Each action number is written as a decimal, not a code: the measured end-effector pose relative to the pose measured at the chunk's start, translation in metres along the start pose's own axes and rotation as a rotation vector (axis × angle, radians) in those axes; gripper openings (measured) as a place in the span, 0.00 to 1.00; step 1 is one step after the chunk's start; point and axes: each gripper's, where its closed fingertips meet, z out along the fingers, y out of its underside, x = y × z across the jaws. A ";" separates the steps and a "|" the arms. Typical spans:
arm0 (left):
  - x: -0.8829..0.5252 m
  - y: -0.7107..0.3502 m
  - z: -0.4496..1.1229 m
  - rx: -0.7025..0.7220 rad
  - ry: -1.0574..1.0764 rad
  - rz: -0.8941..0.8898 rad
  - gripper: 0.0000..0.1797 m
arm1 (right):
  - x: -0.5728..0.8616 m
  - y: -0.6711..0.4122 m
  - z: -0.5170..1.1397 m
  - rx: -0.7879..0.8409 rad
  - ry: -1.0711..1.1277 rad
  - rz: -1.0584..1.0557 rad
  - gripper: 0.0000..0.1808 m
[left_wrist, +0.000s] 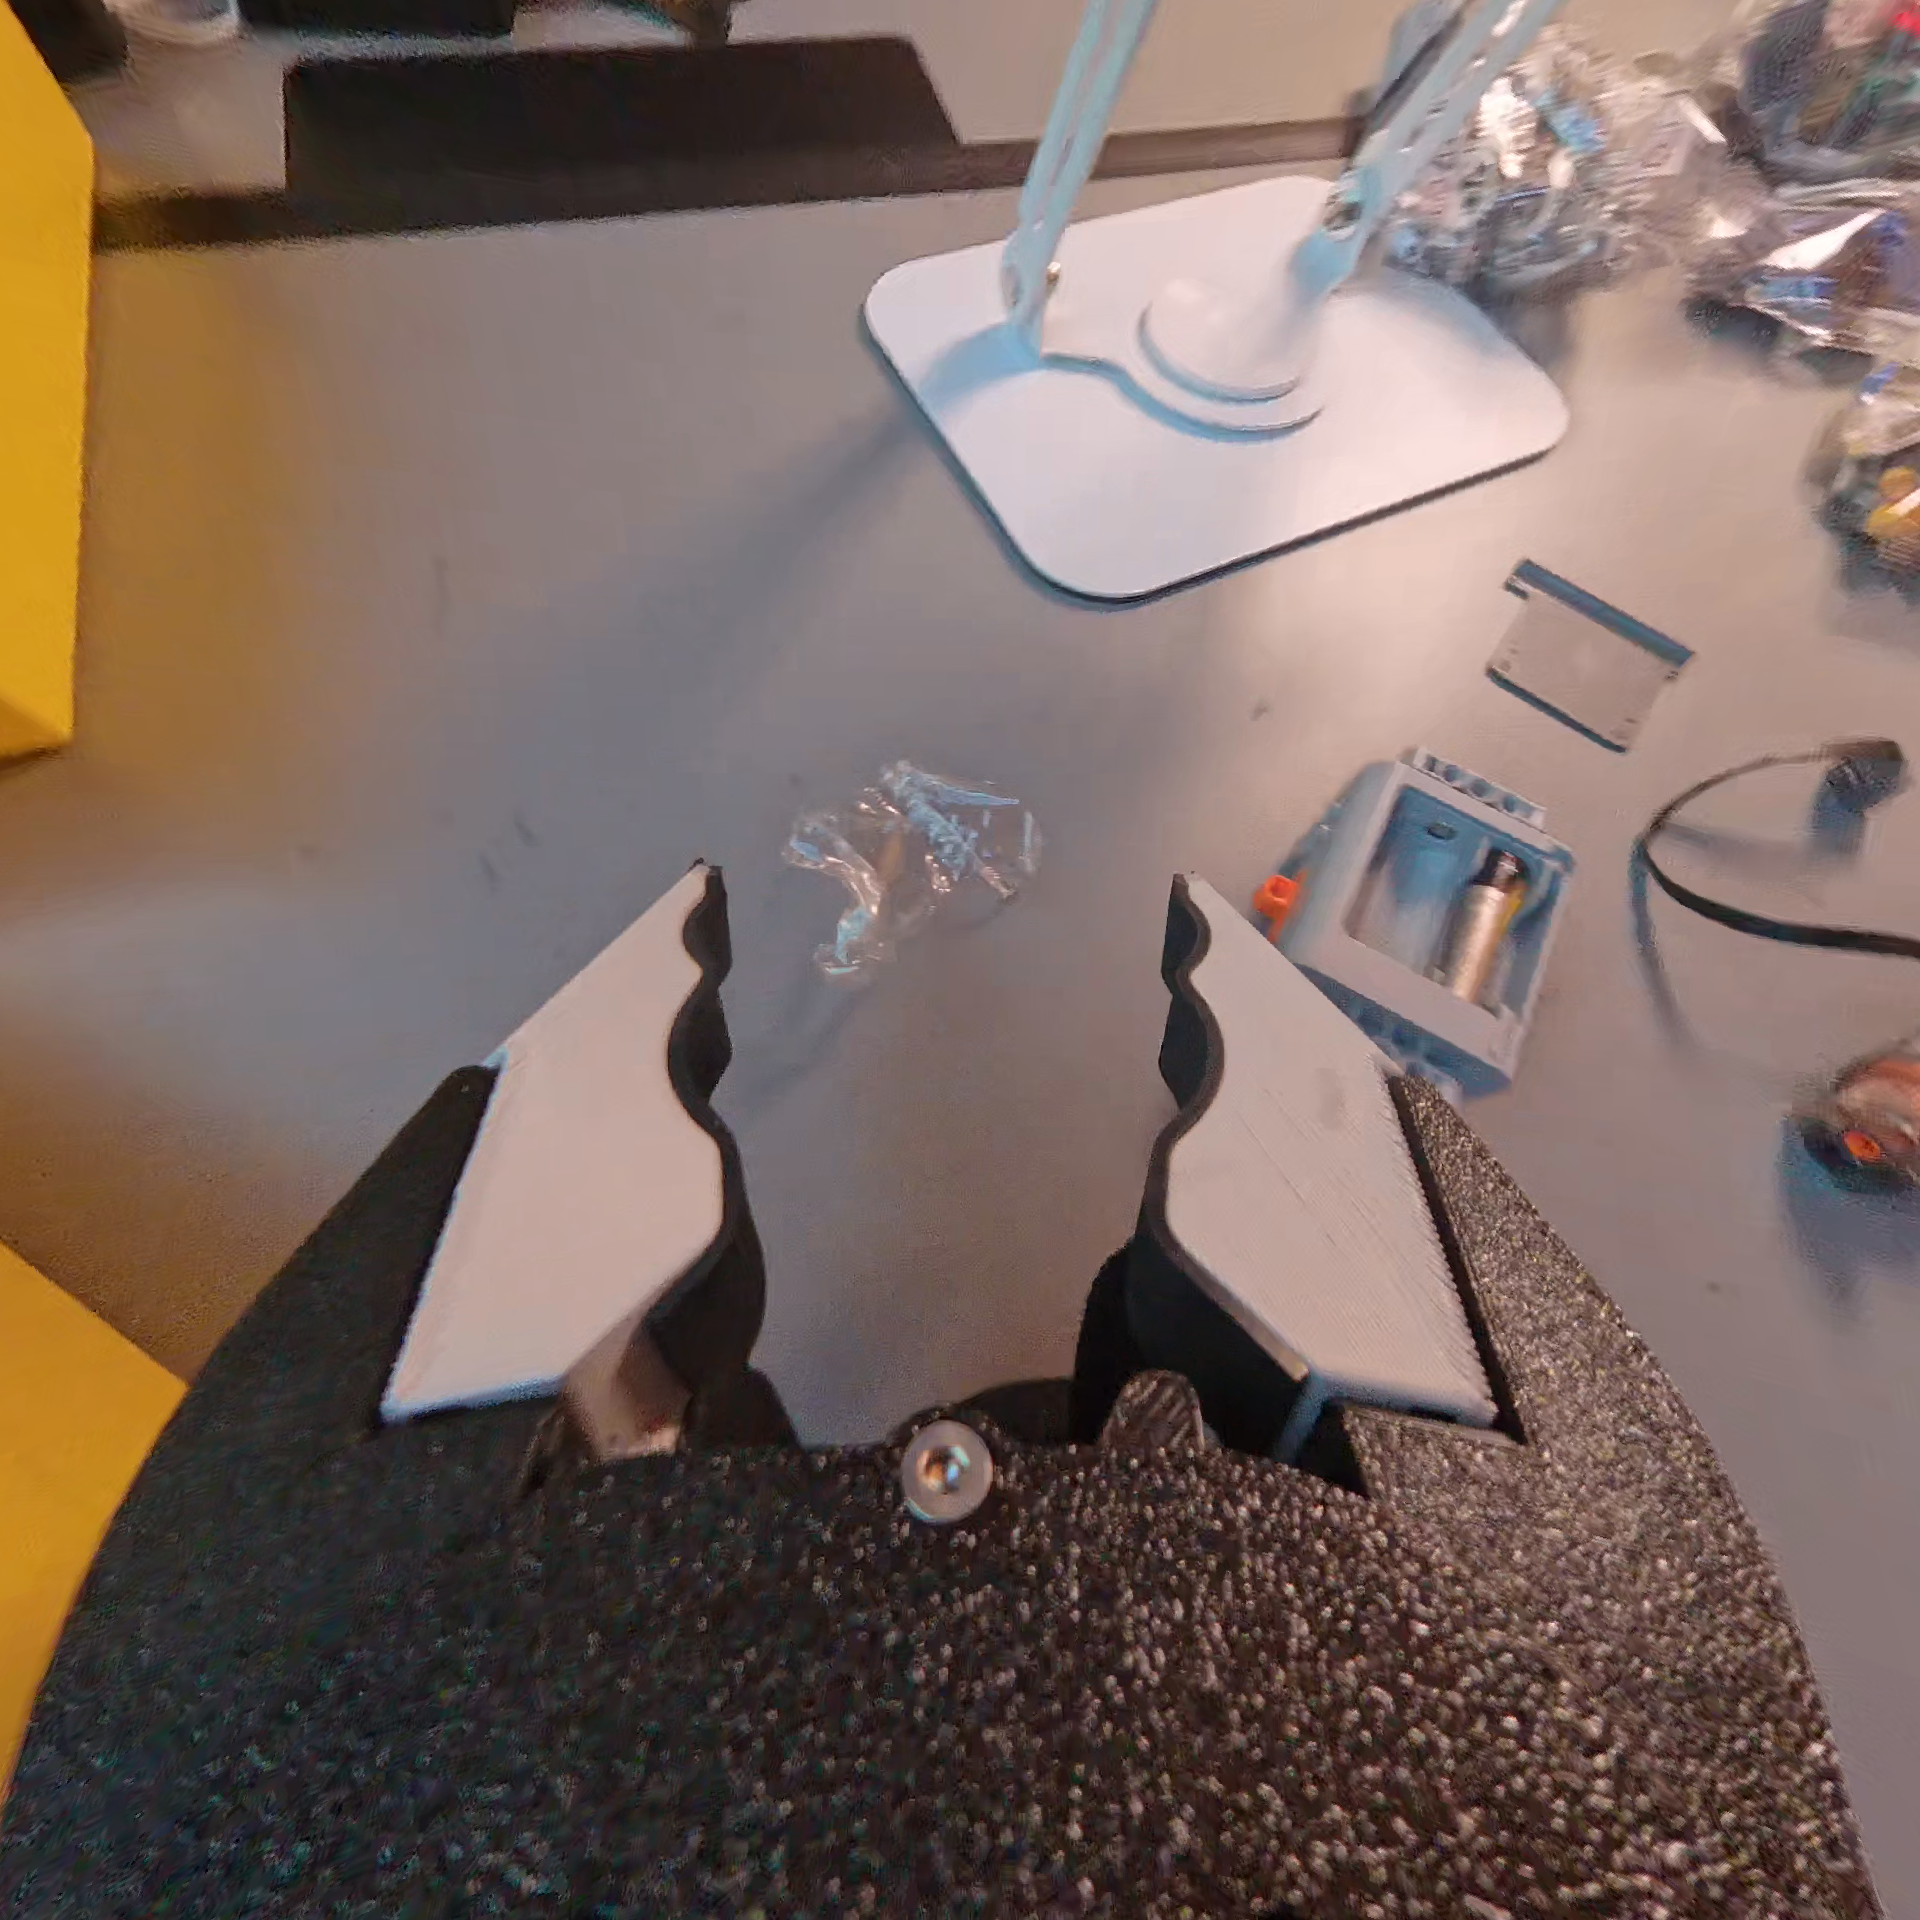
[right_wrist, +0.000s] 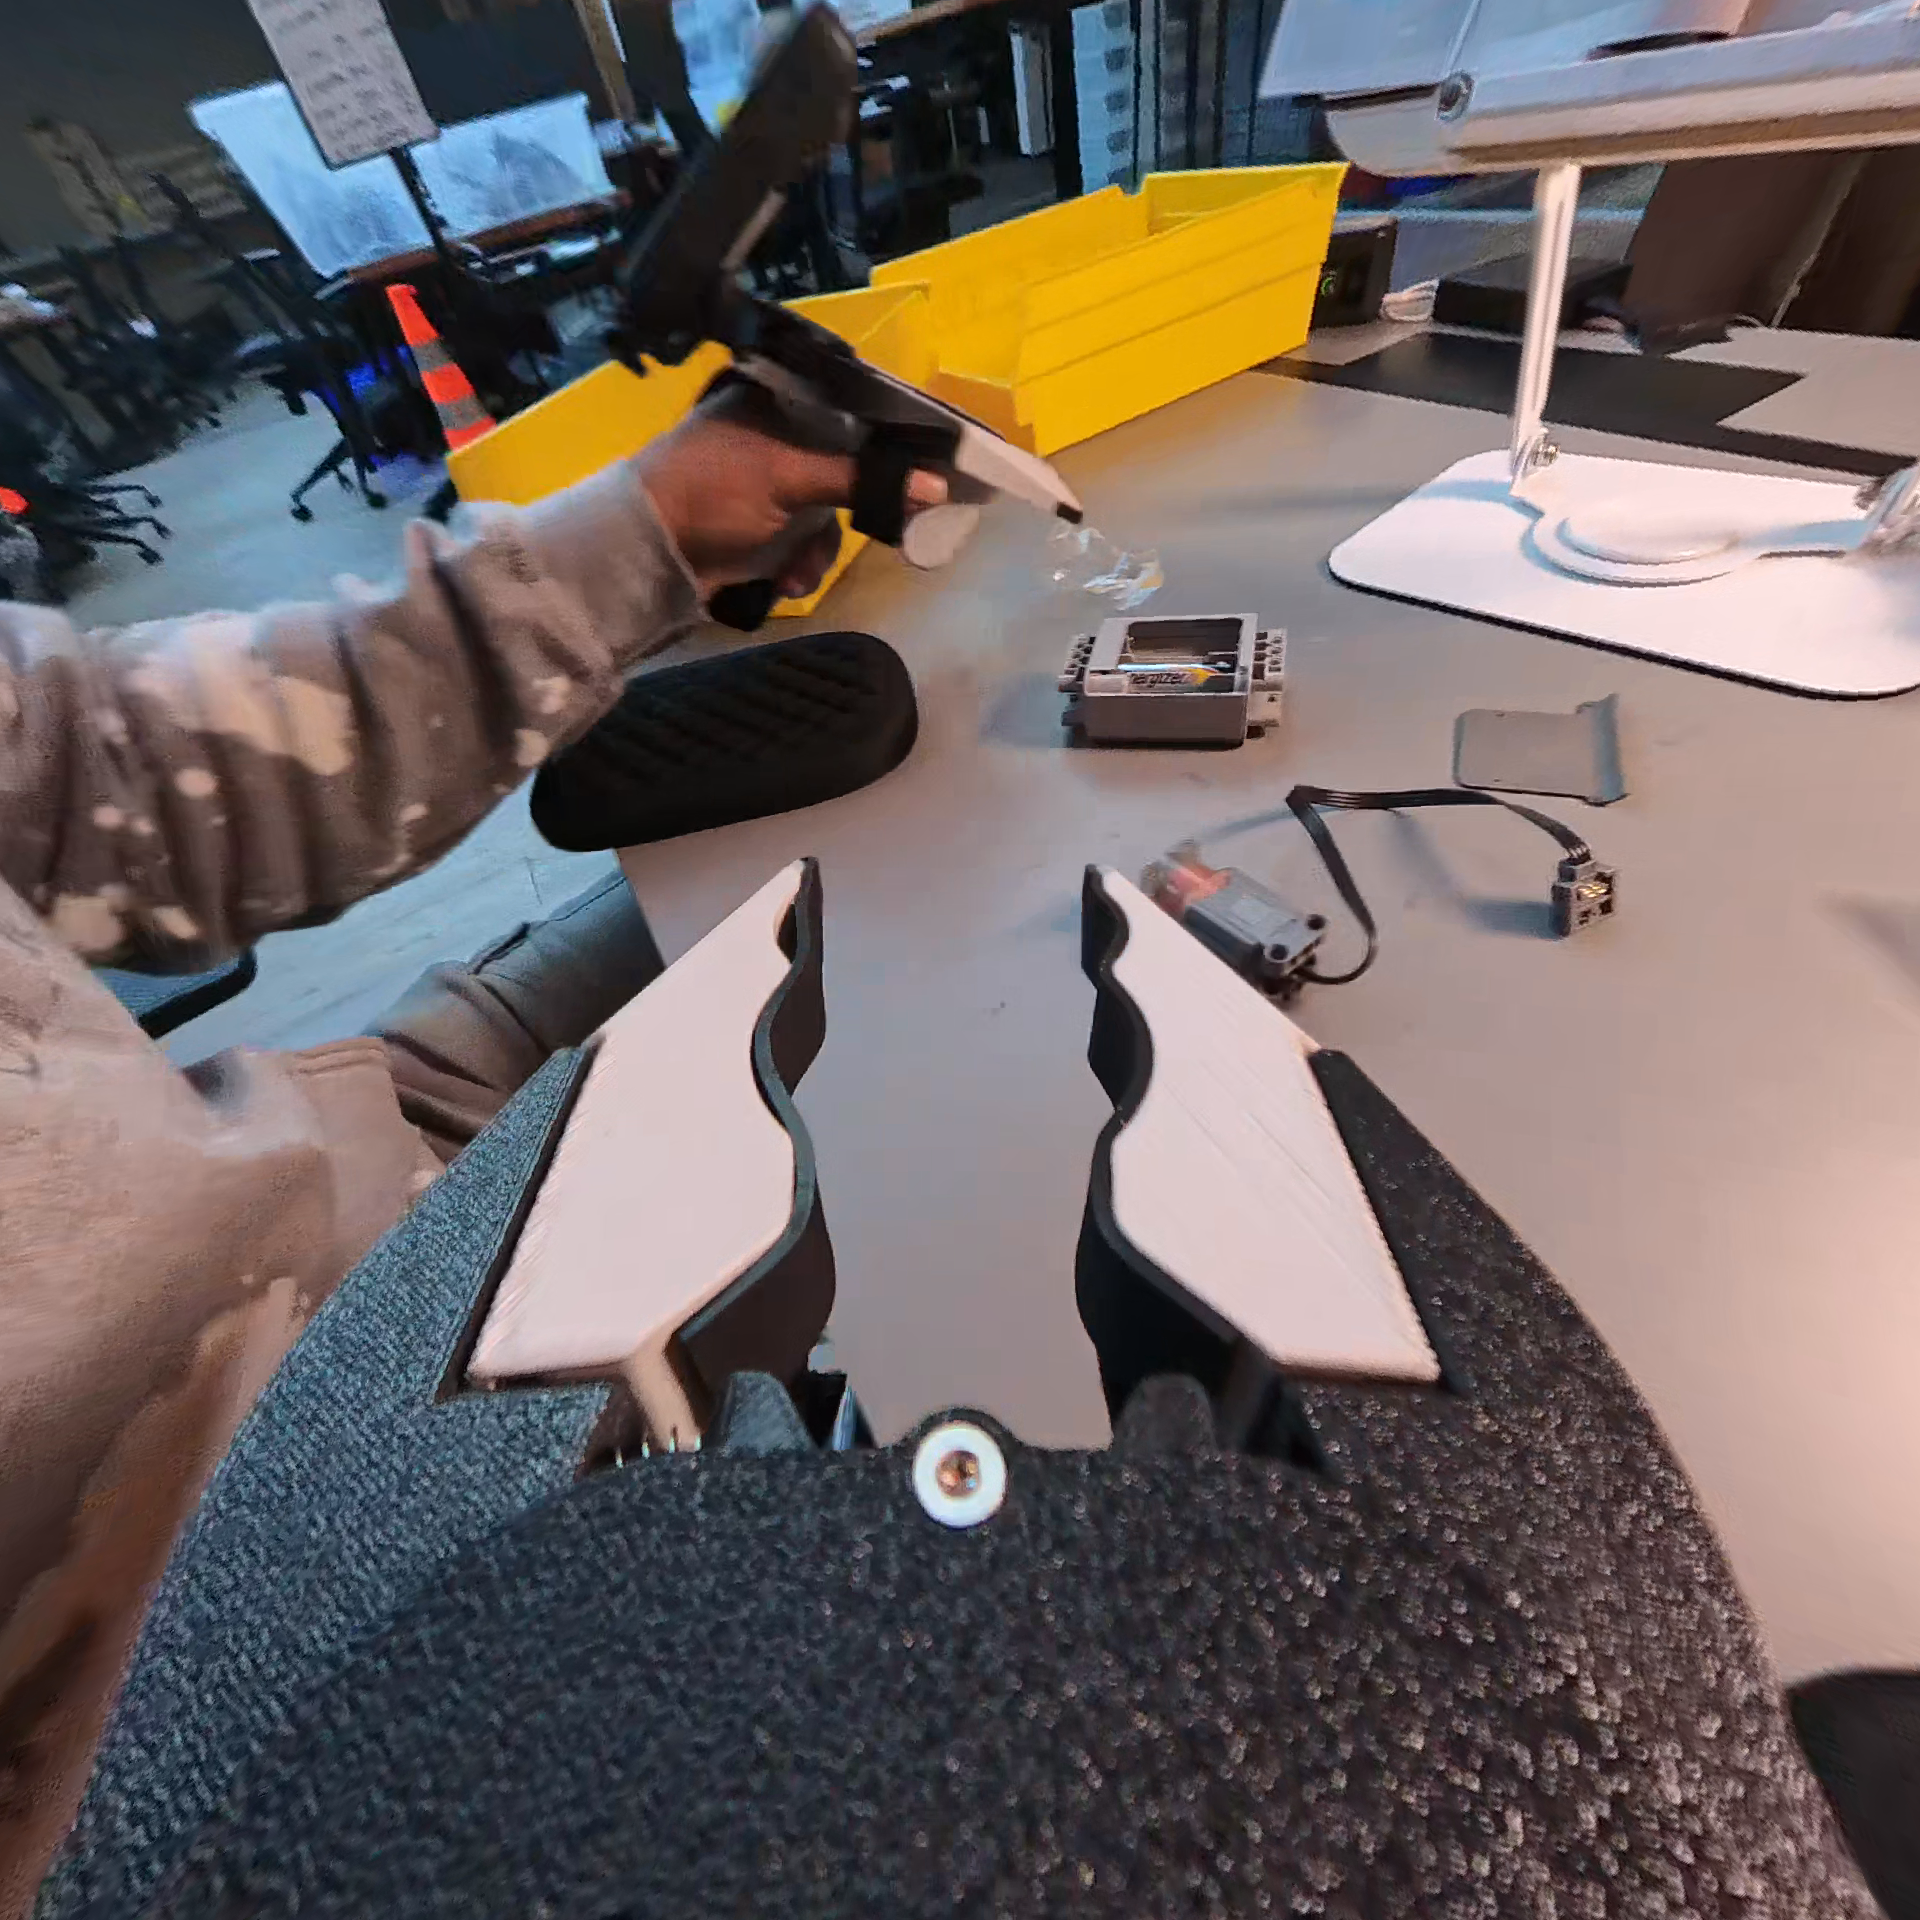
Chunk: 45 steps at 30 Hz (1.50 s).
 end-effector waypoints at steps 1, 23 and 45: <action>-0.009 0.004 0.010 -0.036 -0.026 -0.036 0.43 | -0.008 0.000 -0.010 0.006 0.007 -0.028 0.27; 0.320 0.057 -0.213 0.353 1.095 0.534 0.00 | -0.089 -0.048 -0.037 0.209 -0.144 -0.149 0.12; 0.229 0.027 -0.114 0.318 0.727 0.206 0.39 | 0.331 -0.129 -0.163 -0.025 0.815 -0.334 0.00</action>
